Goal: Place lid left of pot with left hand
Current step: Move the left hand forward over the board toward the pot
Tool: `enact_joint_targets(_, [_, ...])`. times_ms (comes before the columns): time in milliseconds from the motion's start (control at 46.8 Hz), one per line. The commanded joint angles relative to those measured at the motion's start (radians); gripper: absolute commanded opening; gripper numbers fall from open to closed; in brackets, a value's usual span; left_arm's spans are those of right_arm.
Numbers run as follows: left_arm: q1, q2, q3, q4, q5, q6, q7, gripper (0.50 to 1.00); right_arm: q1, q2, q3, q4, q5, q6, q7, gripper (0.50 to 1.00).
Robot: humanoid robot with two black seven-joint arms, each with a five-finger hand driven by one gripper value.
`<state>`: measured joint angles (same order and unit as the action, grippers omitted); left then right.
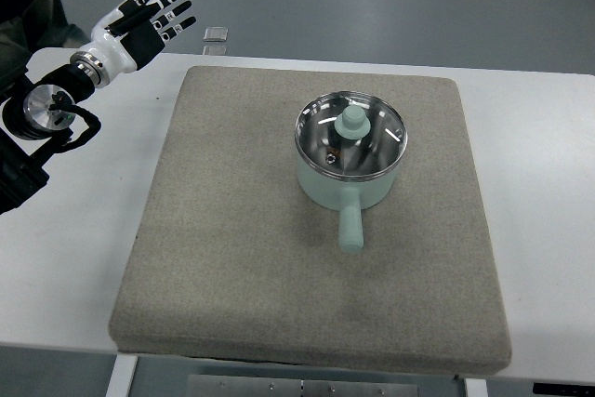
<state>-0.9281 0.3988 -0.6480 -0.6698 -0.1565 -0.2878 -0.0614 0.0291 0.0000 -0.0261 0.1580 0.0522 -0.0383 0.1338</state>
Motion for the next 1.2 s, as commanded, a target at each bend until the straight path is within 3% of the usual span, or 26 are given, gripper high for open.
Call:
enact_joint_targets(0, [0.0, 0.0, 0.001, -0.001, 0.002, -0.001, 0.0, 0.999, 0.0, 0.0, 0.0, 0.0, 0.0, 0.0, 0.0, 0.924])
enact_joint_targets(535, [-0.012, 0.0, 0.025, 0.039, 0.049, -0.024, 0.0, 0.996, 0.0, 0.0, 0.0, 0.0, 0.0, 0.0, 0.0, 0.924])
enact_joint_targets(749, [-0.047, 0.015, 0.025, 0.044, 0.316, -0.18, 0.0, 0.996, 0.0, 0.0, 0.0, 0.0, 0.0, 0.0, 0.0, 0.924])
enact_joint_targets(1027, [-0.179, 0.025, 0.155, 0.03, 0.69, -0.225, -0.002, 0.996, 0.0, 0.0, 0.0, 0.0, 0.0, 0.0, 0.001, 0.924])
enact_joint_targets(1176, [-0.271, 0.023, 0.28, -0.016, 0.765, -0.226, -0.002, 0.996, 0.0, 0.0, 0.0, 0.0, 0.0, 0.0, 0.001, 0.924])
